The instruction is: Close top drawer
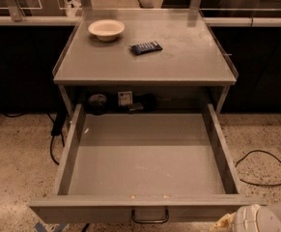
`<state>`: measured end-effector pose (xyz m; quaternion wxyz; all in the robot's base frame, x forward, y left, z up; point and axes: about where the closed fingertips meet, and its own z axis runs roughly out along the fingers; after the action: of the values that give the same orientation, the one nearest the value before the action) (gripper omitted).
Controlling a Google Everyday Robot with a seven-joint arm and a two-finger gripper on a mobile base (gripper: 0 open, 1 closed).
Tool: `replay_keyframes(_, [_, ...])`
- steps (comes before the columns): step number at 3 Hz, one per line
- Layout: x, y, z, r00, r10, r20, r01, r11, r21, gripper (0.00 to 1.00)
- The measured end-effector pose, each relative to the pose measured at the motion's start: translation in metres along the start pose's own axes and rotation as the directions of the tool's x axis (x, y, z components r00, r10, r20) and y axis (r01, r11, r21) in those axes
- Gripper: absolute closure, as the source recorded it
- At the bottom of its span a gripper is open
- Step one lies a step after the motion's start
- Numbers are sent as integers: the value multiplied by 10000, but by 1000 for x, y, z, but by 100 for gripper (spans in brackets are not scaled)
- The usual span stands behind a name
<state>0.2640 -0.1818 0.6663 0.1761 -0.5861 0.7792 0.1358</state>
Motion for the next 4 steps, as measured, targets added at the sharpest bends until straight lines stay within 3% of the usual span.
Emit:
replay_keyframes(1, [-1, -7, 16, 9993, -364, -84, 368, 9980, 510, 100])
replay_keyframes(2, [-11, -28, 36, 9957, -839, -383, 887, 9851, 1476, 100])
replay_keyframes(4, [-20, -49, 51, 9892, -1120, -946, 1328, 9580, 2544, 100])
